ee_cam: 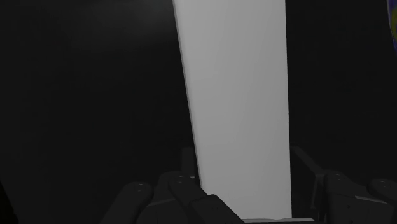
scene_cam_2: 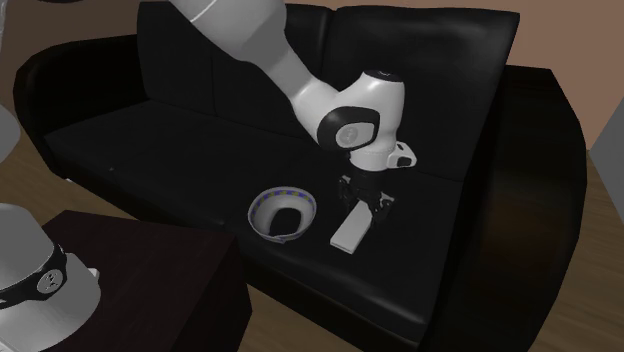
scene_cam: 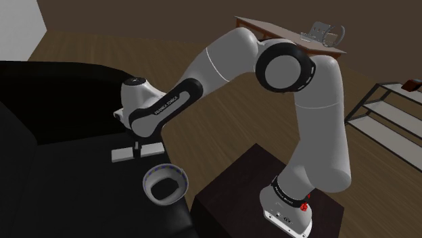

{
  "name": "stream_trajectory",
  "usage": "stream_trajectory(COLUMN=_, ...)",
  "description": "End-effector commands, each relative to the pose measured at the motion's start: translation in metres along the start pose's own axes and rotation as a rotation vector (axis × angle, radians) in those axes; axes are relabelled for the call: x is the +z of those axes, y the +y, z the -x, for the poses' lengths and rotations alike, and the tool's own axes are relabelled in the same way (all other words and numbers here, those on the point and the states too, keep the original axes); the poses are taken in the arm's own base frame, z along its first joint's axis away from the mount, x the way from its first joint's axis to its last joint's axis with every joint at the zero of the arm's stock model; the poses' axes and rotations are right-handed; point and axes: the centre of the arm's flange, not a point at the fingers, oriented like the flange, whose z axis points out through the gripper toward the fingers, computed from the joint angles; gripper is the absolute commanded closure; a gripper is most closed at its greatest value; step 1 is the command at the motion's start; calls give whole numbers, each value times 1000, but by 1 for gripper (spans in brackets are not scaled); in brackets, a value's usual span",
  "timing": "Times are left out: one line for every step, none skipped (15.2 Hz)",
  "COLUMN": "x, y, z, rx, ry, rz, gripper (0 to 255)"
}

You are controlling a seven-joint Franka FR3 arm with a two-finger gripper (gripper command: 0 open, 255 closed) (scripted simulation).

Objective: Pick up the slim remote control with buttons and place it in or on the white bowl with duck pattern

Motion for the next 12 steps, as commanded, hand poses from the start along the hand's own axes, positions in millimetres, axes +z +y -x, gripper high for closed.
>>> stream_trajectory(x=-10, y=0, z=-1, rx=0, ry=0, rz=0, gripper=255)
stream_trajectory(x=-16, y=0, z=-1, rx=0, ry=0, rz=0, gripper=255)
stream_trajectory(x=-21, y=0, z=-1, rx=0, ry=0, rz=0, gripper=255)
stream_trajectory(x=-26, y=0, z=-1, rx=0, ry=0, rz=0, gripper=255)
stream_trajectory(x=-31, y=-1, z=-1, rx=0, ry=0, rz=0, gripper=255)
stream_trajectory(x=-37, y=-1, z=-1, rx=0, ry=0, rz=0, gripper=255)
stream_trajectory(x=-42, y=-1, z=-2, rx=0, ry=0, rz=0, gripper=255)
stream_trajectory(x=-47, y=-1, z=-2, rx=0, ry=0, rz=0, gripper=255)
stream_trajectory(x=-53, y=-1, z=-2, rx=0, ry=0, rz=0, gripper=255)
stream_trajectory(x=-58, y=-1, z=-2, rx=0, ry=0, rz=0, gripper=255)
stream_trajectory(x=-63, y=-1, z=-2, rx=0, ry=0, rz=0, gripper=255)
stream_trajectory(x=-68, y=-2, z=-2, rx=0, ry=0, rz=0, gripper=255)
